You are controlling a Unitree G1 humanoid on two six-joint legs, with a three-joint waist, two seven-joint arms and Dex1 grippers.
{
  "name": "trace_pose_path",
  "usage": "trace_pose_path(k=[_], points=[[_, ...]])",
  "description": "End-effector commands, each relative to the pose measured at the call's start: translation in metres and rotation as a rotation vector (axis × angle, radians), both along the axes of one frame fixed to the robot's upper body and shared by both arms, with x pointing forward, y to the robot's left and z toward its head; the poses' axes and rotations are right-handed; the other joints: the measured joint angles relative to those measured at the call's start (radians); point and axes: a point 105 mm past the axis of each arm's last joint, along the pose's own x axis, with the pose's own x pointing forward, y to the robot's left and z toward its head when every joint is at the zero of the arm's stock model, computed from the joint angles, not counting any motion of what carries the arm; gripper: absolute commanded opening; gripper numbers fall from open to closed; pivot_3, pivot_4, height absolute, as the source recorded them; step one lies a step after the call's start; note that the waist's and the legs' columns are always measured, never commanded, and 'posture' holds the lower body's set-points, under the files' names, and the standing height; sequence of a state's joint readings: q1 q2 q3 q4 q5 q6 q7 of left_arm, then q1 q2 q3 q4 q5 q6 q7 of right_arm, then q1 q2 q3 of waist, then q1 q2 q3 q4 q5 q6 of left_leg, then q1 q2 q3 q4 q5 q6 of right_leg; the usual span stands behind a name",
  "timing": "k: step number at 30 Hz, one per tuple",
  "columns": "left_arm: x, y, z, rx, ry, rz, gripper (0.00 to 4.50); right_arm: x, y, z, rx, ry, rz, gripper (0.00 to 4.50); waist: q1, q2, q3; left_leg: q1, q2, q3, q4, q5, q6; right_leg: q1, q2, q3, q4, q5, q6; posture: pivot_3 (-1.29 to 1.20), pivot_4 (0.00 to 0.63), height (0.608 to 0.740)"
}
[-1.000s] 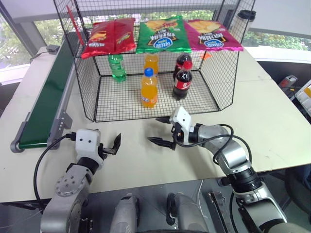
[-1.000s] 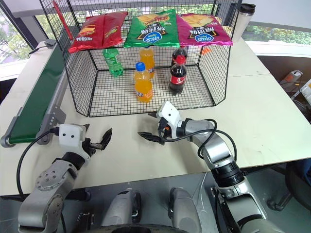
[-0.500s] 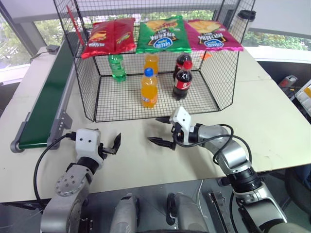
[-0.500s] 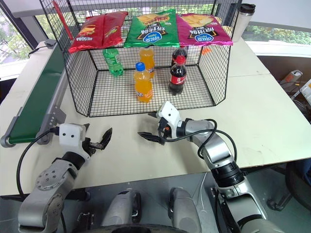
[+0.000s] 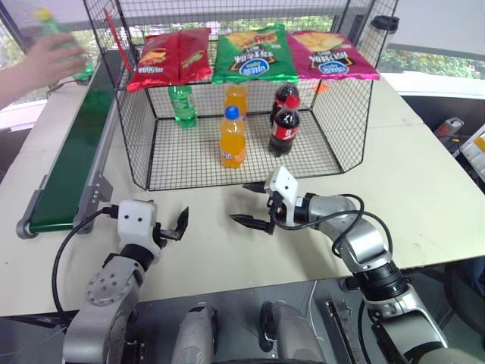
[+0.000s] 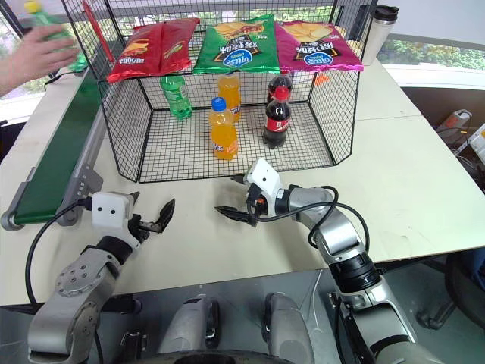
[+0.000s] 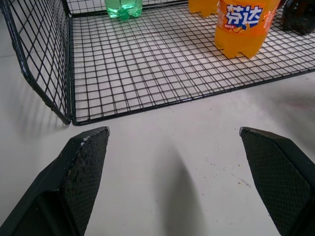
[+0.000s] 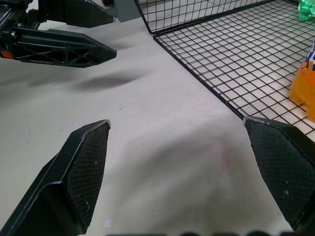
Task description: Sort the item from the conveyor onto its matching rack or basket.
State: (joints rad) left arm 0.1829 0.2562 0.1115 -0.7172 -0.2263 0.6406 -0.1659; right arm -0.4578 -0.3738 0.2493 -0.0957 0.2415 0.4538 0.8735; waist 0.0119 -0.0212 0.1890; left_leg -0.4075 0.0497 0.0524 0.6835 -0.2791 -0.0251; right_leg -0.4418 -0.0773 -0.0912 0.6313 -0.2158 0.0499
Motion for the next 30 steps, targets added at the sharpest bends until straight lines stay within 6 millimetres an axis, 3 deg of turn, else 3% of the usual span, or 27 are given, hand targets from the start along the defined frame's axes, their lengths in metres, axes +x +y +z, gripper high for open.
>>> trace_pose_path(k=[1,15,21,30], points=[[-0.002,-0.002,0.013,0.015,-0.061,-0.003,4.40,-0.004,0.003,0.015,0.025,-0.048,0.027,4.50,0.000,0.000,0.000,0.000,0.000,0.000,0.000,0.000,0.000,0.000,0.000,0.000,0.000,0.000,0.000,0.00,0.150,0.740],[-0.003,-0.001,0.016,0.015,-0.072,-0.004,4.40,-0.004,0.004,0.015,0.026,-0.047,0.032,4.50,0.000,0.000,0.000,0.000,0.000,0.000,0.000,0.000,0.000,0.000,0.000,0.000,0.000,0.000,0.000,0.00,0.150,0.740],[-0.006,0.002,0.027,0.006,-0.113,0.026,4.40,-0.006,0.003,0.016,0.024,-0.044,0.043,4.50,0.000,0.000,0.000,0.000,0.000,0.000,0.000,0.000,0.000,0.000,0.000,0.000,0.000,0.000,0.000,0.00,0.150,0.740],[-0.009,0.013,0.029,-0.018,-0.125,0.110,4.40,-0.022,-0.005,0.039,0.061,-0.096,0.166,4.50,0.000,0.000,0.000,0.000,0.000,0.000,0.000,0.000,0.000,0.000,0.000,0.000,0.000,0.000,0.000,0.00,0.150,0.740]])
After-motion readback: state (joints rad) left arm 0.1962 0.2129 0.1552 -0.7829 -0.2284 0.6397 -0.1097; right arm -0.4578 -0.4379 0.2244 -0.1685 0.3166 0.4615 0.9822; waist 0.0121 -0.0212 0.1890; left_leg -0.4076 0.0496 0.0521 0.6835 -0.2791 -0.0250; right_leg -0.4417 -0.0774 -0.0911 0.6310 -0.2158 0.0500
